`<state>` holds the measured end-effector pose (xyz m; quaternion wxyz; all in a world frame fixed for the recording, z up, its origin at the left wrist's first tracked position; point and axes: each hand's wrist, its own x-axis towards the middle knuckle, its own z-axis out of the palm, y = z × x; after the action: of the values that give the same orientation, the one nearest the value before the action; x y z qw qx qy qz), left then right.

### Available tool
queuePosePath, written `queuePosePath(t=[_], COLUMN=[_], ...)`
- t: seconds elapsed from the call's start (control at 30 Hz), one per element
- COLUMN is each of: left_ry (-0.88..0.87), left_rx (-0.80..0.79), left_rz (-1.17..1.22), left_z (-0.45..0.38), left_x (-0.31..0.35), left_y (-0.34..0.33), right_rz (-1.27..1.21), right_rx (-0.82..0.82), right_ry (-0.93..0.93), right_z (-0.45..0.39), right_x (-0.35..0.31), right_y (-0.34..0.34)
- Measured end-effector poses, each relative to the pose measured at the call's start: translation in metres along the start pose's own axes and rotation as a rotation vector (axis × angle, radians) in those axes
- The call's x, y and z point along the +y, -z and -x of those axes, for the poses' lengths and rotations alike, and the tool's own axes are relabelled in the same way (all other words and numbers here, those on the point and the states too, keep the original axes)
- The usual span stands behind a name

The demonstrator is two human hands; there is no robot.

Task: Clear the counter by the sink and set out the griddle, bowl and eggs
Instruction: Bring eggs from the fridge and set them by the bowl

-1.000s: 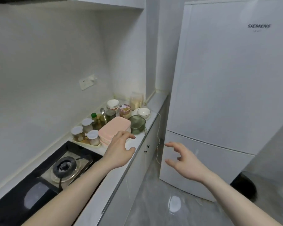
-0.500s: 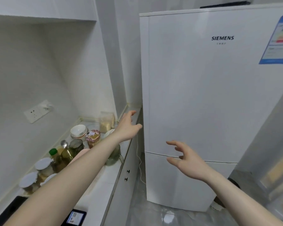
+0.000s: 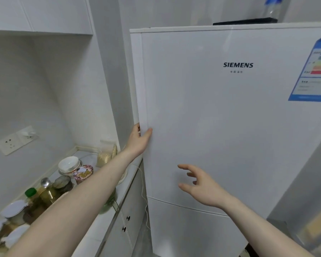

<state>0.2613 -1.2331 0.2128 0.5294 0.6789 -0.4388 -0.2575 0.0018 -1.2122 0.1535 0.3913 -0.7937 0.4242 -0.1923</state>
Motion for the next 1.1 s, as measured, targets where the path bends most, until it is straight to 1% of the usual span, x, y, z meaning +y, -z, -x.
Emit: queuePosePath(t=[0.17,0.37,0.53,0.63,0.83,0.97,1.1], left_ry=[0.019,0.006,-0.025,-0.067,-0.149,-0.219,-0.316], left_rx=[0.037,0.015,0.012,-0.009,-0.139,-0.237,-0.425], left_rz=[-0.032,-0.103,-0.134,-0.104,-0.065,-0.206,-0.233], left_z=[-0.015,-0.021,-0.001,0.019,0.061,0.094,0.124], left_x=[-0.011,-0.016,-0.018,-0.023,-0.037,-0.047,-0.047], left_y=[-0.003,0.002,0.015,0.029,0.065,0.088,0.107], right_rz=[-0.005,-0.017,-0.019,-0.02,0.02,0.035,0.057], right_rx=[-0.013,-0.016,-0.011,-0.006,-0.056,-0.093,-0.158], right_ry=[-0.011,-0.018,-0.017,-0.015,-0.014,-0.014,0.004], right_z=[-0.012,-0.012,-0.003,0.008,0.042,0.073,0.101], right_x=[0.016,0.018,0.006,-0.005,-0.037,-0.057,-0.078], right_y=[0.005,-0.01,-0.027,-0.041,-0.079,-0.111,-0.144])
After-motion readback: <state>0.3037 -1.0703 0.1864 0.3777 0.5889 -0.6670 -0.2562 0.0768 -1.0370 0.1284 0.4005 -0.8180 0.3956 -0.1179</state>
